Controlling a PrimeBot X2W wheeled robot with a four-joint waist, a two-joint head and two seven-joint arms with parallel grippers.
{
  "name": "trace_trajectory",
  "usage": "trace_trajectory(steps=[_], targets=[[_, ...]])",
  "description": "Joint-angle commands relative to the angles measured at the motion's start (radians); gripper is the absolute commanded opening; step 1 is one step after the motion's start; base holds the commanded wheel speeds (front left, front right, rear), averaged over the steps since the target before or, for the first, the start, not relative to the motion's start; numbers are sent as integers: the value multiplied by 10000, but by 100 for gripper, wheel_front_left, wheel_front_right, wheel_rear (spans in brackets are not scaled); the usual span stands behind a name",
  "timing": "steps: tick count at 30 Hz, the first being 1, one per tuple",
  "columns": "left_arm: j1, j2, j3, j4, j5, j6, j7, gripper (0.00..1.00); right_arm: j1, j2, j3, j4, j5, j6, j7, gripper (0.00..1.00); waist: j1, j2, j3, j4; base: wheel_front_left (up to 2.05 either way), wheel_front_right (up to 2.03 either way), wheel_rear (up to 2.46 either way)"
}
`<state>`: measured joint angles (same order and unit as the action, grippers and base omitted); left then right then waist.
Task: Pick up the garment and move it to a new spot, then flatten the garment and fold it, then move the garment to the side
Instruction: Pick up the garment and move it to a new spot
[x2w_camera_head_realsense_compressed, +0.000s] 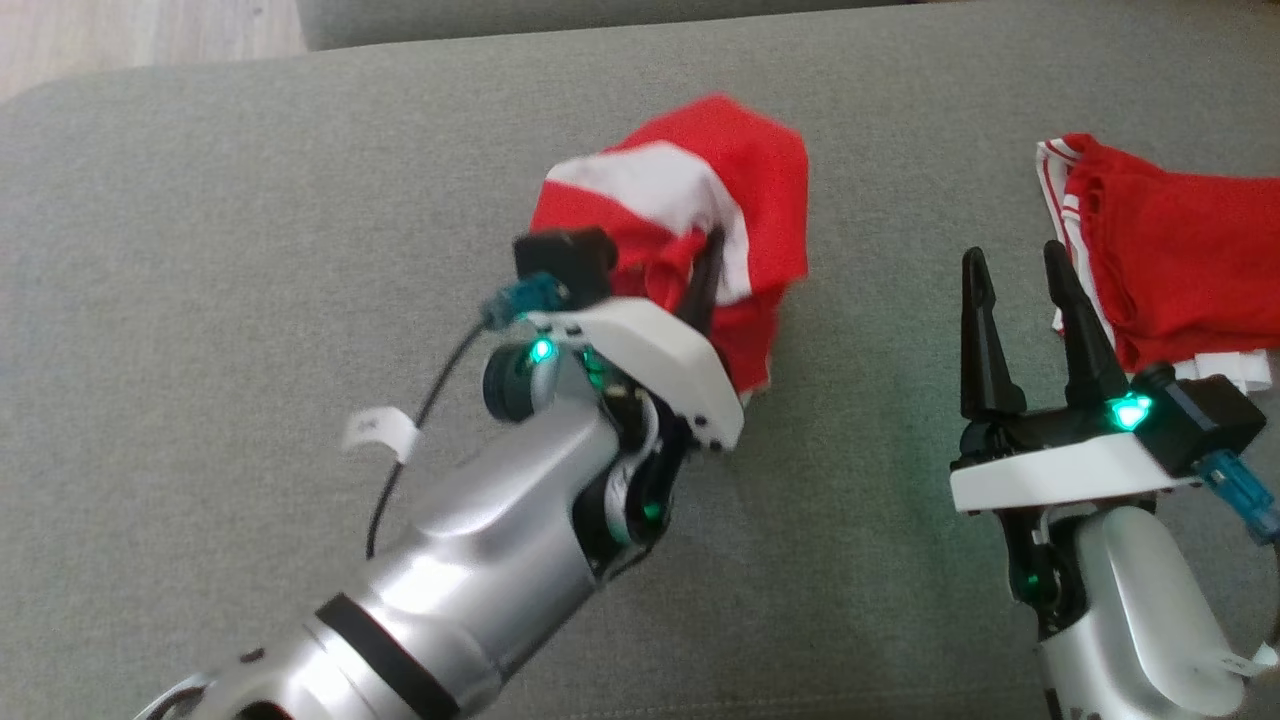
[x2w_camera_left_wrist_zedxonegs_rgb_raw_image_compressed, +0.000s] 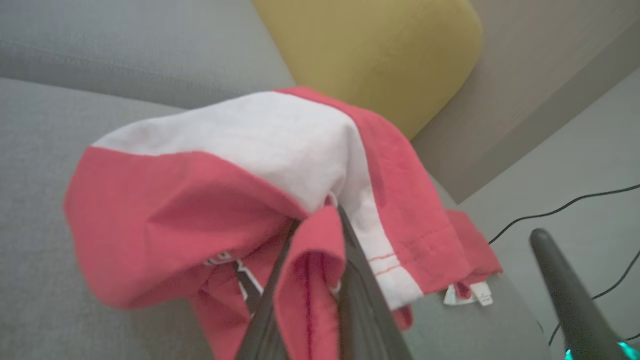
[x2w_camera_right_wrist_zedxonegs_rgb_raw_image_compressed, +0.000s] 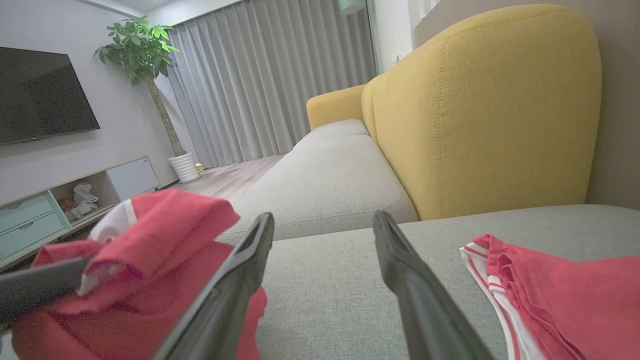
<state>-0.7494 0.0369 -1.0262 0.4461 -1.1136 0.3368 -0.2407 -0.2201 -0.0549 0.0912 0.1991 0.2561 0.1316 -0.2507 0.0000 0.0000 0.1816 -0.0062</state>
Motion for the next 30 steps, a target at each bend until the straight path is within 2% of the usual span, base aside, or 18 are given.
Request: trace_trajectory(steps=[1, 2, 4, 9, 11, 13, 15, 19, 21, 25, 30], targets=[[-362, 134, -9, -103, -144, 111, -160, 0, -466, 46, 266, -277, 80, -9, -101, 100, 0, 0, 37, -53, 0, 0, 0], [-331, 134, -301, 28, -216, 156, -168, 0, -478, 46, 287, -261, 99, -9, -103, 100, 0, 0, 48, -72, 0, 0, 0], [-289, 134, -919, 270, -326, 184, -176, 99, -487, 46, 333, -226, 116, -9, -105, 100, 0, 0, 72, -87, 0, 0, 0], [-307, 134, -1934, 686, -730, 25, -179, 100, -454, 46, 335, -195, 85, -9, -108, 100, 0, 0, 62, -2, 0, 0, 0], [-382, 134, -2040, 795, -902, -45, -182, 100, -430, 47, 334, -173, 66, -9, -108, 100, 0, 0, 26, 60, 0, 0, 0], [-499, 134, -1756, 850, -1147, -55, -195, 100, -400, 47, 298, -156, 44, -9, -109, 100, 0, 0, -39, 161, 0, 0, 0], [-712, 134, -1207, 895, -1012, 0, -203, 100, -349, 47, 252, -153, 19, -9, -109, 100, 0, 0, -99, 293, 0, 0, 0], [-869, 157, 154, 960, -82, 31, -207, 100, -201, 47, 175, -59, -97, -9, -109, 100, 0, 0, -259, 560, 0, 0, 0], [-827, 368, 894, 836, 470, -12, -207, 100, -118, 47, 153, 17, -146, -9, -109, 100, 0, 0, -344, 678, 0, 0, 0], [-428, 1127, 2290, 361, 1607, -194, -208, 100, 46, 47, 131, 130, -215, -9, -110, 100, 0, 0, -513, 853, 0, 0, 0], [983, 2261, 3825, -529, 3189, -799, -209, 100, 354, 47, 249, 240, -181, -9, -110, 100, 0, 0, -667, 897, 0, 0, 0]])
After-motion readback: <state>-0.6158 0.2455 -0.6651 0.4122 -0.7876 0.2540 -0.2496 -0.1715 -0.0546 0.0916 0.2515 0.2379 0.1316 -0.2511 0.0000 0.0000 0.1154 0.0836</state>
